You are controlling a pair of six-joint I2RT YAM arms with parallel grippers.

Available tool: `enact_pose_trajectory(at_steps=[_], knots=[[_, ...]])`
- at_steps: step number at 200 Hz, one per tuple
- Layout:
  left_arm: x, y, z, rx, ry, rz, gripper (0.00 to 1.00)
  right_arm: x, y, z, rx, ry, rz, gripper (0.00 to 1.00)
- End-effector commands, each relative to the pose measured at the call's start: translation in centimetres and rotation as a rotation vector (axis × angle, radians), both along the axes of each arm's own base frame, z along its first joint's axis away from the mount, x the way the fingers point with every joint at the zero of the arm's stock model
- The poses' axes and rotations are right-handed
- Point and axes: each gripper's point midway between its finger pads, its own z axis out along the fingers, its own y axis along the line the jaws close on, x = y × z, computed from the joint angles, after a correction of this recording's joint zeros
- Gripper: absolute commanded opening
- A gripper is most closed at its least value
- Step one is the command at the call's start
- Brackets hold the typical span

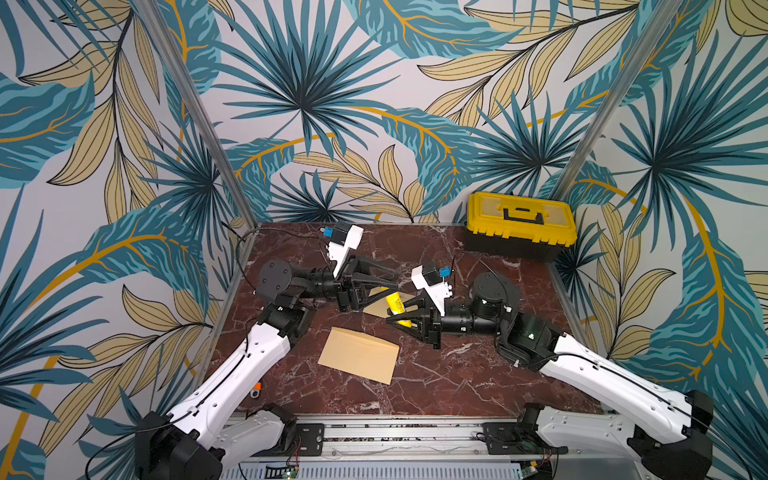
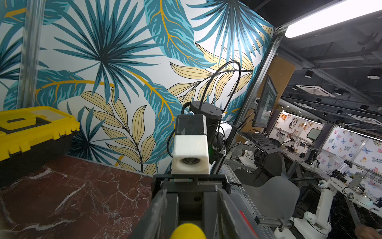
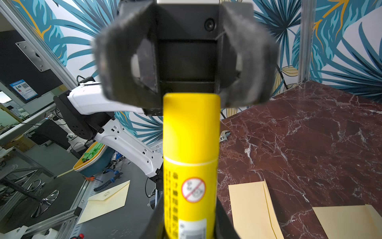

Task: Seal the envelope with a glue stick
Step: Open the lid of the glue stick.

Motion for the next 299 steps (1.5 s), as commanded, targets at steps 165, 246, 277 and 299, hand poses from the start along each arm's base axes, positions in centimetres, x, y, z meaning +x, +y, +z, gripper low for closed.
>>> enact_pose_trajectory(at_steps=[165, 246, 277, 299], knots=[[-0.3, 1.1, 2.5, -0.048, -0.087, 0.068, 0.0, -1.3, -2.1, -4.5, -0.107, 0.034, -0.008, 0.0], [1.4, 1.4, 1.6, -0.017, -0.066, 0.174, 0.0, -0.3, -4.8, -6.5, -0.165, 0.015, -0.155, 0.0], [2.7, 0.7, -1.0, 0.111, -0.076, 0.311, 0.0, 2.9, -8.4, -6.3, -0.225, -0.021, -0.427, 0.0], [3.7, -0.2, -3.3, 0.193, -0.094, 0.379, 0.0, 4.5, -10.6, -5.5, -0.261, -0.035, -0.567, 0.0]])
